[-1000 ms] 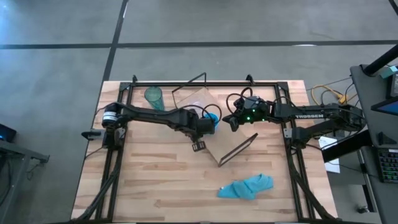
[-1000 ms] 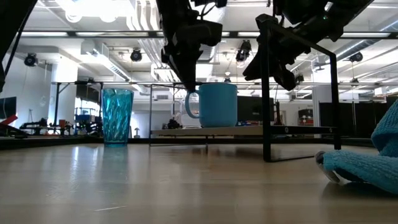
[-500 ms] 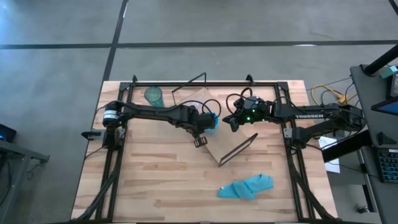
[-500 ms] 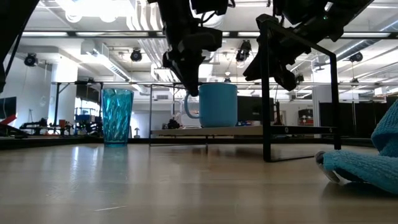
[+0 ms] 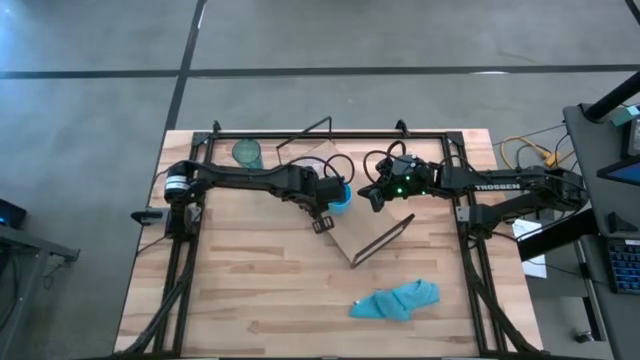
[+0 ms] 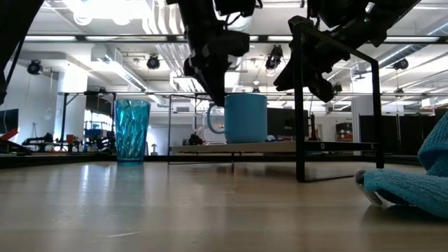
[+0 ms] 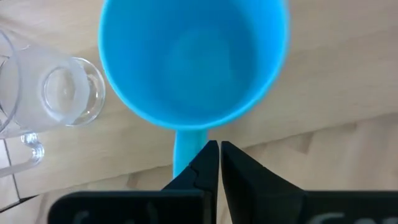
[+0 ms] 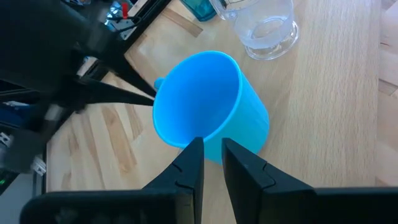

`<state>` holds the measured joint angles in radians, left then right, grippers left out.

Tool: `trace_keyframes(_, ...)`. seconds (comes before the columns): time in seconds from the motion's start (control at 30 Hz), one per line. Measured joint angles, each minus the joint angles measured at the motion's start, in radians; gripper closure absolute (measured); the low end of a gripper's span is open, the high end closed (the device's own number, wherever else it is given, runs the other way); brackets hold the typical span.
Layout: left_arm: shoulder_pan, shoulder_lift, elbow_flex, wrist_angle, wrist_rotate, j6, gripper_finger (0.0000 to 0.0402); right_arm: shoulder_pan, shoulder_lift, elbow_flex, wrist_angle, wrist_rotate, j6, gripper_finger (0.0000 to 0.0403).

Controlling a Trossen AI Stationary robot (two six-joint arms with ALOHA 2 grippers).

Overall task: Stack small to large cups/mugs on shelf
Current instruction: Put the blue cup on the shelf

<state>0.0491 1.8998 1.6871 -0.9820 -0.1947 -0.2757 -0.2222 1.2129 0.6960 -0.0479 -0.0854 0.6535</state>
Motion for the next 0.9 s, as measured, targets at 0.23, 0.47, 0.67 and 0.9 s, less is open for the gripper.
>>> trace_keyframes(0.23, 0.0, -0.12, 0.056, -0.01, 0.039, -0.006, 0.0398, -0.001, -0.008, 0.0, 0.0, -0.001, -0.005, 0.0351)
trace_keyframes(0.47, 0.041, -0.244, 0.054, -0.169, -0.102, 0.001, 0.0398, 0.001, -0.014, 0.0, -0.002, -0.058, 0.042, 0.0351)
trace_keyframes(0.67, 0.094, -0.285, 0.05, -0.311, -0.123, -0.006, 0.0398, 0.001, -0.014, 0.0, -0.001, -0.079, 0.054, 0.0351)
trace_keyframes(0.9, 0.177, -0.288, 0.012, -0.4, -0.137, 0.001, 0.038, 0.001, -0.014, 0.0, 0.0, -0.107, 0.097, 0.0351)
